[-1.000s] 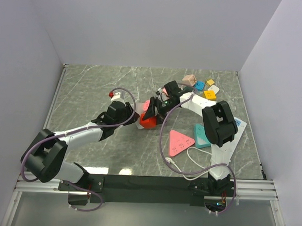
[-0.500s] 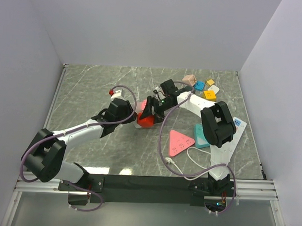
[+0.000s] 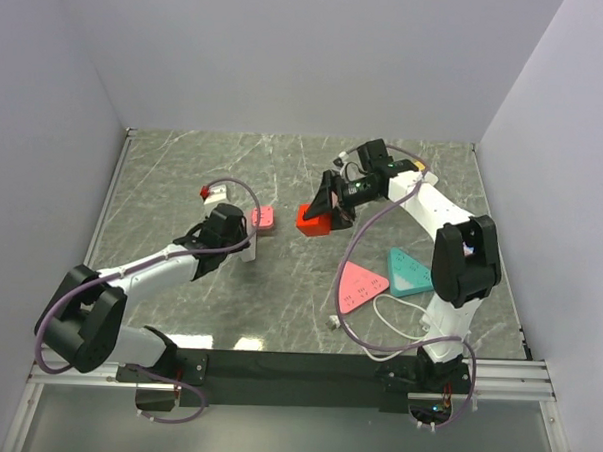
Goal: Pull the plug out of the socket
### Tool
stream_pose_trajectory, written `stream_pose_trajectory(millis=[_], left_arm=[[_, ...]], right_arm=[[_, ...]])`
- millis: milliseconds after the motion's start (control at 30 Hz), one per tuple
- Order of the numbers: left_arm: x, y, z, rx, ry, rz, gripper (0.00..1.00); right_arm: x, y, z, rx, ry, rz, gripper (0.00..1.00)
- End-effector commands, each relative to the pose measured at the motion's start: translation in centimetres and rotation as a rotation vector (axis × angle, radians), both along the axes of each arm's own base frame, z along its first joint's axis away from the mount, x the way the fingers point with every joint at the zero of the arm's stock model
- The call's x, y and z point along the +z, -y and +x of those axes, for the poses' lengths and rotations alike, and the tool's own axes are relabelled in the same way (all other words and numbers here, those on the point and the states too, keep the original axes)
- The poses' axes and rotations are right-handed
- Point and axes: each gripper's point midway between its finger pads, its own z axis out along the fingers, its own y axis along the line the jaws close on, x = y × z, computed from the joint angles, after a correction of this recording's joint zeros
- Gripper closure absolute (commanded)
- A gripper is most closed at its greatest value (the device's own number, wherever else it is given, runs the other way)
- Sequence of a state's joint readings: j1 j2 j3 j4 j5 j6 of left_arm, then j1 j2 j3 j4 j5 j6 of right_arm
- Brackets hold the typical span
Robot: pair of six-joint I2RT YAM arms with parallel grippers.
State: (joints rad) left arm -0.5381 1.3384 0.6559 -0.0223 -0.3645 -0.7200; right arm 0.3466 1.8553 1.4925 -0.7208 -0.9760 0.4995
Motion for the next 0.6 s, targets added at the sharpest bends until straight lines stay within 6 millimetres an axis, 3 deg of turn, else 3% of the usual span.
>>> stream_pose_trajectory(millis=[0,100,167,300,400,567], left_arm=[[1.9,0.1,0.5,-0.011,0.011,0.023,1.0],[3.5,0.7,0.9,-0.023,0.032,-0.011,1.0],[4.8,1.2,0.9,-0.039,0.043,-0.041,1.0],[6.2,2.1,0.3,-0.09,0.043,-0.081,1.0],[6.7,2.4,-0.4,-0.125,0.047,-0.101,1.0],[6.8,2.9,-1.5,-0.202,0.039,-0.101,0.99]], right_arm=[[1.0,-0.1,-0.5,-0.006,0.049,-0.025,1.0],[-1.0,3.1,1.5,-0.146,0.138,-0.244,1.0],[-2.3,6.4,2.7,-0.279,0.162,-0.374,1.0],[-4.9,12.3,1.1,-0.479,0.139,-0.531,1.0],[-6.7,14.4,-0.6,-0.52,0.104,-0.601,1.0],[-9.0,16.8,-1.7,-0.577,0.087,-0.73,1.0]])
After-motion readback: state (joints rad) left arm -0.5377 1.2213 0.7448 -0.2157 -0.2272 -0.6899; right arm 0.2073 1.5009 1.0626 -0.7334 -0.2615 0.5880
